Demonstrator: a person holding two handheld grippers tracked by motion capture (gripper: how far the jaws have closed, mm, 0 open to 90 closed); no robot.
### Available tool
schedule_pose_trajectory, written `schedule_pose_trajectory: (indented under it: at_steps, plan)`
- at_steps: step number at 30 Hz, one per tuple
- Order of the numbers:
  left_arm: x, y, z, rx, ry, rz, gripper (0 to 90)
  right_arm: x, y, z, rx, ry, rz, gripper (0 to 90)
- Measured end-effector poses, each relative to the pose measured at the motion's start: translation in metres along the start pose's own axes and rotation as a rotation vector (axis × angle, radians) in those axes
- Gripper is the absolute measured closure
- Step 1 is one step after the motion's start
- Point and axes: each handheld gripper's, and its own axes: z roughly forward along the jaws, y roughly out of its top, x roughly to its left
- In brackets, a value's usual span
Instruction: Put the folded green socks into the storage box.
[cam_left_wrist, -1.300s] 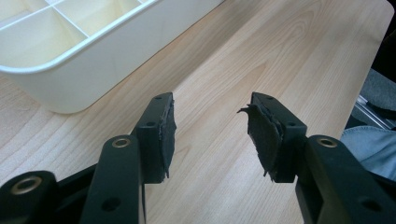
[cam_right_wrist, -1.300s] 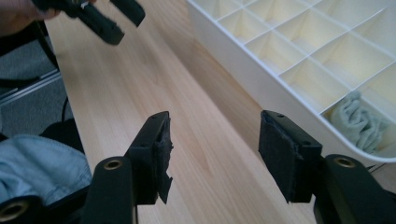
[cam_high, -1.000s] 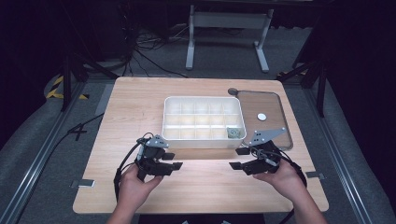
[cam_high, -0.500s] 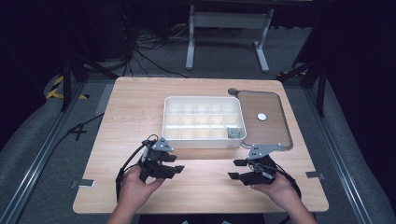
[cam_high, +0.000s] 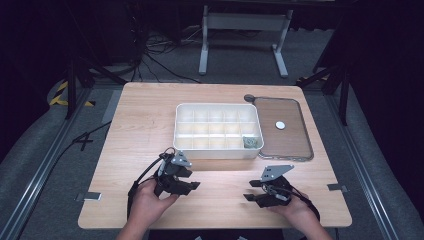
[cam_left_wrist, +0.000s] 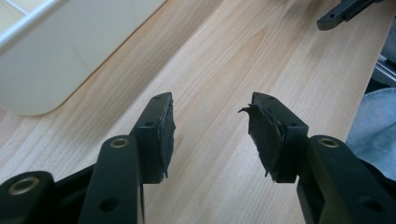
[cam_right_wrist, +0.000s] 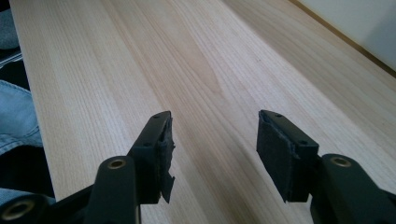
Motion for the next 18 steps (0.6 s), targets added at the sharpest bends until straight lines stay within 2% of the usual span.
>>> schedule_pose_trajectory:
  at_steps: [3, 10, 18]
  plan:
    - [-0.001, 0.000, 0.004, 0.019, -0.002, 0.010, 50.7, 0.004, -0.002, 0.004, -0.007, -0.015, -0.031, 46.1]
    - [-0.005, 0.002, 0.010, 0.049, -0.004, 0.030, 50.2, 0.015, -0.005, 0.014, 0.021, -0.039, -0.093, 44.9]
    - [-0.006, 0.004, 0.016, 0.089, -0.011, 0.040, 49.3, 0.015, -0.006, 0.015, 0.003, -0.043, -0.099, 43.3]
